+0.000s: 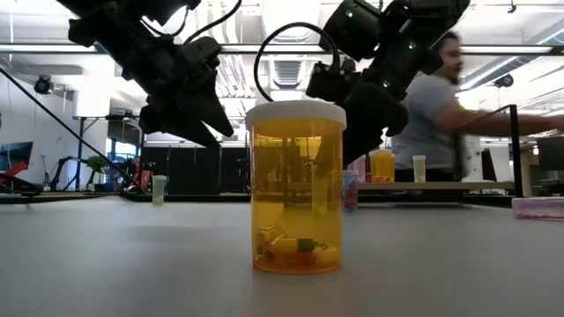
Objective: Pick and place medicine bottles onto shelf by color
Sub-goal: Put the bottom yellow pill bottle on the shelf aligned with the other yellow pill bottle
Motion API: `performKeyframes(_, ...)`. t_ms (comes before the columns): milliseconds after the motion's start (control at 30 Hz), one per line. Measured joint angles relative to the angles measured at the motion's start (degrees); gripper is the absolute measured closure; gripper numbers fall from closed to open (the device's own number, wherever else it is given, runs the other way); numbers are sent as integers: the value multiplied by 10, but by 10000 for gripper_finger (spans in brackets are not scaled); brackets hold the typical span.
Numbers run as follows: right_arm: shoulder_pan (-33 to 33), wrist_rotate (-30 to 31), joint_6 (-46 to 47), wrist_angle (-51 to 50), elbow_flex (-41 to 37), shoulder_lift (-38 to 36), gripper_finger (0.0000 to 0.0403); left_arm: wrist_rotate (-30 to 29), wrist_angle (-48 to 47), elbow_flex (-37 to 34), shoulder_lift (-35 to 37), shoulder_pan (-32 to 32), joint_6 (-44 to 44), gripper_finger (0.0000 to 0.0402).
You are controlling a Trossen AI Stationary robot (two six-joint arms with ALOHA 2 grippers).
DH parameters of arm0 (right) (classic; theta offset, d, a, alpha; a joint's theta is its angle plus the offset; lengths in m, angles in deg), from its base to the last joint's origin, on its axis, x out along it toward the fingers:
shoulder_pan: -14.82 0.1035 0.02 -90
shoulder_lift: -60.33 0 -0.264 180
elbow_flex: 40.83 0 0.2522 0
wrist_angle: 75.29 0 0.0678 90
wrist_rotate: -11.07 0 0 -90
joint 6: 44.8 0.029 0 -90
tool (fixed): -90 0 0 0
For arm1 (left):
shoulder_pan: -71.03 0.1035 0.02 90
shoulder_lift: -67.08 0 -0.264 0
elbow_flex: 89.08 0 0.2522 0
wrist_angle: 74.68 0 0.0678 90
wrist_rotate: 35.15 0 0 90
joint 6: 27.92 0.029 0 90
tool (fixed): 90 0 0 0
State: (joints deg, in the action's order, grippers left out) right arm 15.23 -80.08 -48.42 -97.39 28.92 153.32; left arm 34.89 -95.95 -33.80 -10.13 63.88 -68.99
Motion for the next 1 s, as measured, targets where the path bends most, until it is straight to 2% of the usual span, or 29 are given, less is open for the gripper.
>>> performKeyframes(200, -1, -4, -7, 1, 0, -5, 170, 0, 0, 0, 0, 0, 0, 198)
performKeyframes(867, -1, -4, -9, -3, -1, 2, 281, 0, 0, 0, 0, 0, 0, 198)
performKeyframes(1000, -1, -4, -9, -3, 0, 2, 293, 0, 0, -1, 0, 0, 0, 198)
